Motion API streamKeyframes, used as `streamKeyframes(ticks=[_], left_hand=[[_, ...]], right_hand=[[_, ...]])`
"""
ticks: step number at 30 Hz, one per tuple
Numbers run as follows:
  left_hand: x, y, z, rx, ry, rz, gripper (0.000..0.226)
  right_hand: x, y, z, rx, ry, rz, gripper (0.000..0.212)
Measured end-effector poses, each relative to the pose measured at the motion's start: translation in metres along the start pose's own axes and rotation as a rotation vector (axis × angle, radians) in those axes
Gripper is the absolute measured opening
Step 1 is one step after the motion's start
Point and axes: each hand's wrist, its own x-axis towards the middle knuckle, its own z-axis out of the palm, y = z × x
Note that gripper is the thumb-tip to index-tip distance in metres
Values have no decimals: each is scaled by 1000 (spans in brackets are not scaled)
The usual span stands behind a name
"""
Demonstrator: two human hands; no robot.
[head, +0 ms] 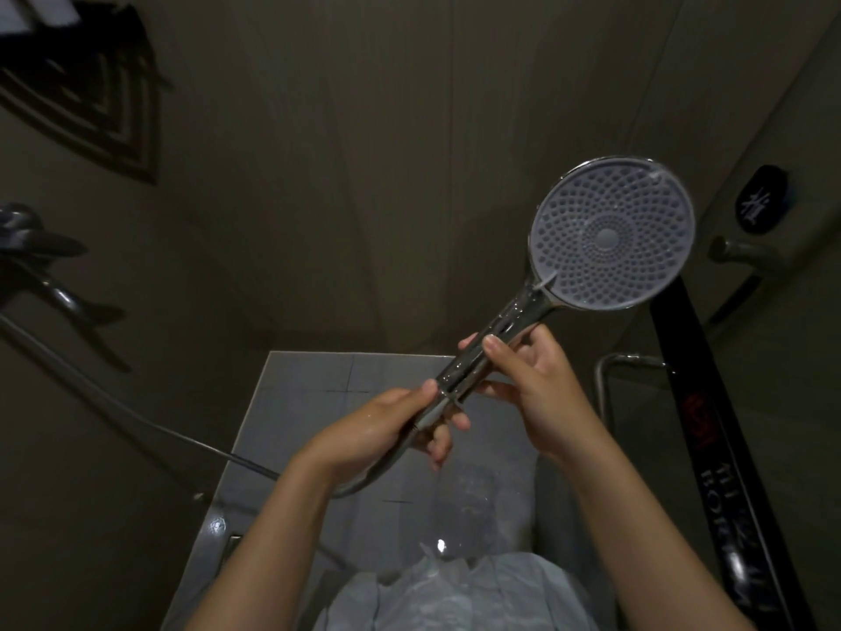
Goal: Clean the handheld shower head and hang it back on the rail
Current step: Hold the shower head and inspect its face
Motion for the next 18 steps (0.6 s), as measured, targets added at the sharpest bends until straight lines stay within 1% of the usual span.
streamKeyframes(ticks=[1,4,5,6,8,10,13,16,18], left_hand=[[1,0,2,19,40,-4,47],[4,-2,5,21,160,60,24],[4,-3,4,8,198,81,21],[4,-4,3,1,234,95,21],[5,-8,1,17,312,106,28],[6,-11,-1,16,360,119,29],[7,-16,-2,-20,357,149,27],[8,-17,-4,-14,319,142,19],[6,-16,-4,26,289,127,23]], right_hand=[[0,0,0,1,10,-3,9],[0,0,-1,-9,34,-14,10],[1,0,-1,-3,45,-16,11],[1,1,-1,7,55,-17,11],[2,2,0,35,71,-13,11],[2,3,0,55,81,-8,11],[2,5,1,51,92,-9,12],[1,7,1,41,101,-7,12],[2,7,0,49,106,-5,12]])
